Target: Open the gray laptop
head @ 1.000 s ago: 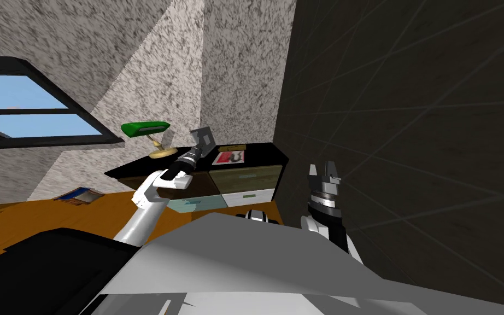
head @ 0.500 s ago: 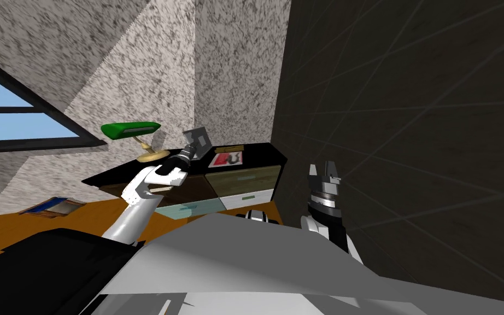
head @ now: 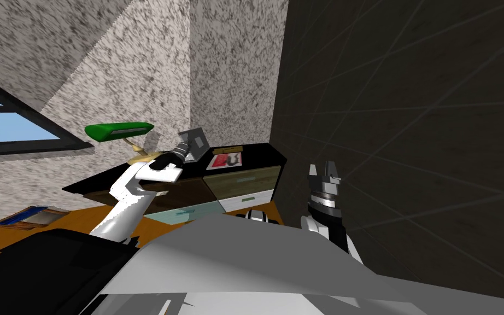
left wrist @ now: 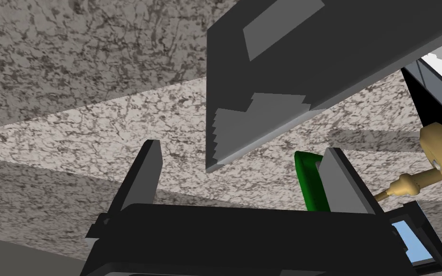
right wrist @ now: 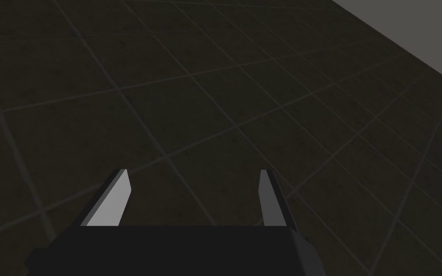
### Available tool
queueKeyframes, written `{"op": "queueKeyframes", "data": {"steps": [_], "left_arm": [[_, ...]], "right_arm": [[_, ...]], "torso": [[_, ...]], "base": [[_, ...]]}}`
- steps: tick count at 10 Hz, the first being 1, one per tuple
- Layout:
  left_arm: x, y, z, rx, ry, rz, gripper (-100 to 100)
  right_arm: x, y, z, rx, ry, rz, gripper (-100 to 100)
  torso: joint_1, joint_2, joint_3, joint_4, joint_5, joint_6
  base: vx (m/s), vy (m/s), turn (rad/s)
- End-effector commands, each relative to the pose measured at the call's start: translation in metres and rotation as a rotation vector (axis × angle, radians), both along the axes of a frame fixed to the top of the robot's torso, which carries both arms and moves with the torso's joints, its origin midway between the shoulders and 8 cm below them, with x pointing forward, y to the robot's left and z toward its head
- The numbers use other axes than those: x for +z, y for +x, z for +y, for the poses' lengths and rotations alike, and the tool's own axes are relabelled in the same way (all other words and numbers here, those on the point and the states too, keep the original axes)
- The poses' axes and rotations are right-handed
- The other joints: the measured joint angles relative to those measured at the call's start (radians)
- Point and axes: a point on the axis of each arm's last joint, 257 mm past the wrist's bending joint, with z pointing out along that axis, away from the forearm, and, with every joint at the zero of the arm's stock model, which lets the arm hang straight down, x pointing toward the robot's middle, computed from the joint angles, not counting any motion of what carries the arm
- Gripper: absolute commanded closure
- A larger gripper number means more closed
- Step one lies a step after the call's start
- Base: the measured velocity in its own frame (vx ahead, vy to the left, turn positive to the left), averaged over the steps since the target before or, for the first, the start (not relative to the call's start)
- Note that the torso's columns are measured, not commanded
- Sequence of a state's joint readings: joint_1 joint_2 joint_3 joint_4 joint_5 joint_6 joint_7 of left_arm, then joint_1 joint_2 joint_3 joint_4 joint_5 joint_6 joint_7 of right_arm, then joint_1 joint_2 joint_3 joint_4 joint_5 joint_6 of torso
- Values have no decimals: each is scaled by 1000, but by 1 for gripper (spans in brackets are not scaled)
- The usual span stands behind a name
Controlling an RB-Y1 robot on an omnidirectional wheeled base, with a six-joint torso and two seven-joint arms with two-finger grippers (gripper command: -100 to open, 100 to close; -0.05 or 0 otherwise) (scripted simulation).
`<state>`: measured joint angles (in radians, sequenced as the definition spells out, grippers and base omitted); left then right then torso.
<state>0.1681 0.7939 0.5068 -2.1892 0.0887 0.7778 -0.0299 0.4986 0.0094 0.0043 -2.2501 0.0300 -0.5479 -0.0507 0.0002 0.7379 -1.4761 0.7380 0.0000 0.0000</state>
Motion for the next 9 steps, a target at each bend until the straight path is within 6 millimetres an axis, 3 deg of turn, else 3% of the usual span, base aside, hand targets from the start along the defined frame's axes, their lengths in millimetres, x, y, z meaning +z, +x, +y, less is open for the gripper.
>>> {"op": "queueKeyframes", "data": {"steps": [1, 9], "left_arm": [[5, -9, 19, 62, 3, 25, -100], [42, -38, 61, 227, 27, 62, -100]], "right_arm": [[0, 0, 0, 0, 0, 0, 0], [0, 0, 0, 0, 0, 0, 0]], "torso": [[1, -1, -1, 0, 0, 0], [0, -1, 0, 0, 0, 0]], "base": [[42, 55, -66], [28, 37, -66]]}}
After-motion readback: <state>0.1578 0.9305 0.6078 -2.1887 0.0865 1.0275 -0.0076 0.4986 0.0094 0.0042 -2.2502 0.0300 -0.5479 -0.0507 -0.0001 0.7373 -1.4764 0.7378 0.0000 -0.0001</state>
